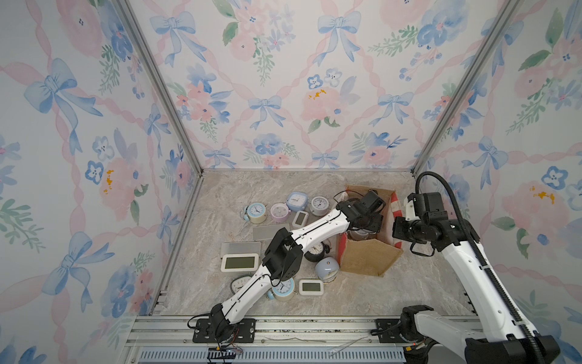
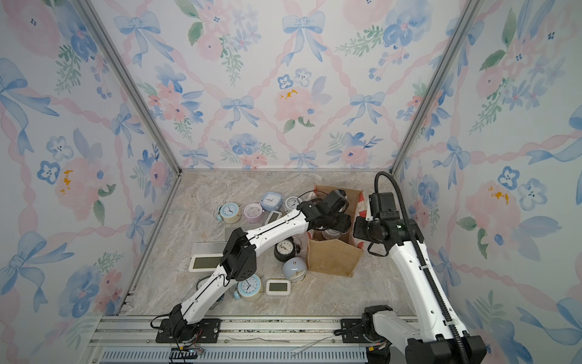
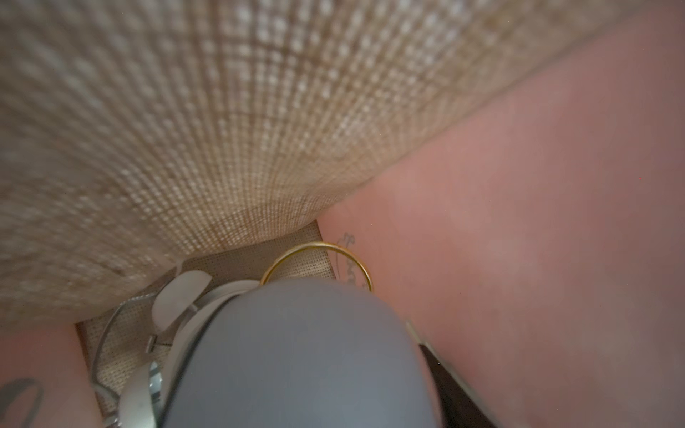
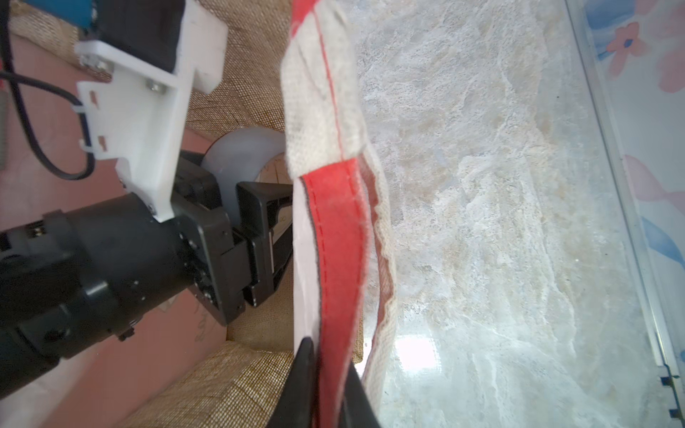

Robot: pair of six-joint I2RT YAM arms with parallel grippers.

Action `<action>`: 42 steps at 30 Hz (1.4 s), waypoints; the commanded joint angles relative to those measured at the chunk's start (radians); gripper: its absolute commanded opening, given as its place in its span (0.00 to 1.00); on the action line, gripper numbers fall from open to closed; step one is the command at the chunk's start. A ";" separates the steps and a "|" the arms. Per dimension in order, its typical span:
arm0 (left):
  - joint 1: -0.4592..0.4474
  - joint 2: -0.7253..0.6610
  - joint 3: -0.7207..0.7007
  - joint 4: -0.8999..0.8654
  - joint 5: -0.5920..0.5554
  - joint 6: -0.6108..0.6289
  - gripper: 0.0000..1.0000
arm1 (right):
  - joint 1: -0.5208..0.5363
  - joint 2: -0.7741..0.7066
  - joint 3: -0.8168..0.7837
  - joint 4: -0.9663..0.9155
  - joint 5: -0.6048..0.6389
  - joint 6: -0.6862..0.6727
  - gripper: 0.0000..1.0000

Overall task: Put the alarm clock into the canvas bag
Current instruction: Place the alarm at the canvas bag.

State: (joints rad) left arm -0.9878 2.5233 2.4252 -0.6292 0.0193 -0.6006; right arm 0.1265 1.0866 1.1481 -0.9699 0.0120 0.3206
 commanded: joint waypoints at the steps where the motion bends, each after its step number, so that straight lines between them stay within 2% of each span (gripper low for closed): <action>1: -0.002 0.054 0.009 -0.003 -0.005 -0.014 0.56 | 0.010 -0.006 0.027 -0.028 0.011 -0.017 0.12; 5: 0.000 0.073 0.006 -0.003 -0.004 -0.017 0.59 | 0.010 -0.008 0.024 -0.027 0.010 -0.018 0.12; 17: 0.000 0.019 0.007 -0.001 -0.016 0.000 0.88 | 0.010 -0.007 0.016 -0.018 0.008 -0.017 0.12; 30: 0.000 -0.053 0.008 -0.003 -0.019 0.013 0.94 | 0.010 -0.011 0.015 -0.019 0.010 -0.016 0.12; 42: -0.002 -0.145 -0.013 -0.004 -0.045 0.039 0.94 | 0.010 -0.011 0.010 -0.015 0.011 -0.016 0.12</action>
State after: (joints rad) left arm -0.9878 2.4451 2.4302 -0.6197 -0.0055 -0.5911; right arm 0.1272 1.0866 1.1481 -0.9688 0.0128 0.3202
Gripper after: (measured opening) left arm 0.945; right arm 0.121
